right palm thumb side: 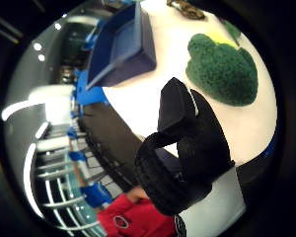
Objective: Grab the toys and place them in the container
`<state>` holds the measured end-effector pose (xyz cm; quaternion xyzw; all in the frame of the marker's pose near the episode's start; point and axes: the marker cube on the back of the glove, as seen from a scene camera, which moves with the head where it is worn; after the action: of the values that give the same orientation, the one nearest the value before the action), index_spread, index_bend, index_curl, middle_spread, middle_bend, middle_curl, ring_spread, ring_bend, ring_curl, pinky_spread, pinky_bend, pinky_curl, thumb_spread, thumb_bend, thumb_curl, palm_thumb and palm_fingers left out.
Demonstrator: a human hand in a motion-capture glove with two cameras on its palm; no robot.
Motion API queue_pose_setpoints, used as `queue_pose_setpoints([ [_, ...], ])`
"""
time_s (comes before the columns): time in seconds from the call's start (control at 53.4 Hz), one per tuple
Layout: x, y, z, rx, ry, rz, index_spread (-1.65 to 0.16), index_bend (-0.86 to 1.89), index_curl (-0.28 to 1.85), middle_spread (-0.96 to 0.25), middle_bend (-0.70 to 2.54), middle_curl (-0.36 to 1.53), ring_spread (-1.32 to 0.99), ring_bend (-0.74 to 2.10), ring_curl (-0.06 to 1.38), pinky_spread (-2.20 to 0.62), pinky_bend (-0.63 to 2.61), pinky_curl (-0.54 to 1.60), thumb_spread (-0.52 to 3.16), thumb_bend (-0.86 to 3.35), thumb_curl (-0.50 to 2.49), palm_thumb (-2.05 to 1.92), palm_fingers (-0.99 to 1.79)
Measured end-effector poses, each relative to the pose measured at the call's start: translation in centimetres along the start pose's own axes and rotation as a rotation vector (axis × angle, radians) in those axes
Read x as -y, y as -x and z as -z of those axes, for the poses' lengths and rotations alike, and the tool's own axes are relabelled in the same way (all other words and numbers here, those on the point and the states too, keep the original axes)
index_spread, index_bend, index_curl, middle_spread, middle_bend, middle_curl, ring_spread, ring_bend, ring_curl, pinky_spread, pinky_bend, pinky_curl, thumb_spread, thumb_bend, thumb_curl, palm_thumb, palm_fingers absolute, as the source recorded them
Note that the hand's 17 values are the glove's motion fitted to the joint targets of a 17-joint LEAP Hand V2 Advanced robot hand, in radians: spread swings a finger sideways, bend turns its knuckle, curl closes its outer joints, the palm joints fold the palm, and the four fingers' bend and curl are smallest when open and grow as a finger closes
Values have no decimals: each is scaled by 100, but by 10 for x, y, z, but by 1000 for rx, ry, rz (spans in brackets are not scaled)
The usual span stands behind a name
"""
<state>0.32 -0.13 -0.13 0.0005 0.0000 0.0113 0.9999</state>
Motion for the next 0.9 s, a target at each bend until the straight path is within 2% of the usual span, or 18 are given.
queue_pose_setpoints([
  [0.168, 1, -9, 4, 19, -8, -27, -21, 16, 10, -8, 15, 8, -4, 18, 4, 2, 53, 17, 103, 6, 4, 4, -11],
  [0.356, 6, -14, 4, 31, -15, -15, -24, 15, 16, -10, 15, 13, -5, 18, 9, 3, 55, 22, 134, 6, 10, 2, -13],
  [0.655, 31, -11, -13, 33, 18, 29, -26, 14, 21, -10, 14, 17, -5, 18, 14, 4, 60, 27, 144, 1, 17, -1, -15],
  [0.805, 62, -16, -22, 5, 70, -28, -28, 11, 20, -8, 10, 17, -2, 14, 14, 9, 84, 34, 132, -4, 19, -4, -20],
  [0.899, 74, -17, -31, 4, 107, -14, -28, 11, 20, -7, 10, 16, -1, 14, 13, 11, 97, 38, 126, -4, 19, -4, -22],
])
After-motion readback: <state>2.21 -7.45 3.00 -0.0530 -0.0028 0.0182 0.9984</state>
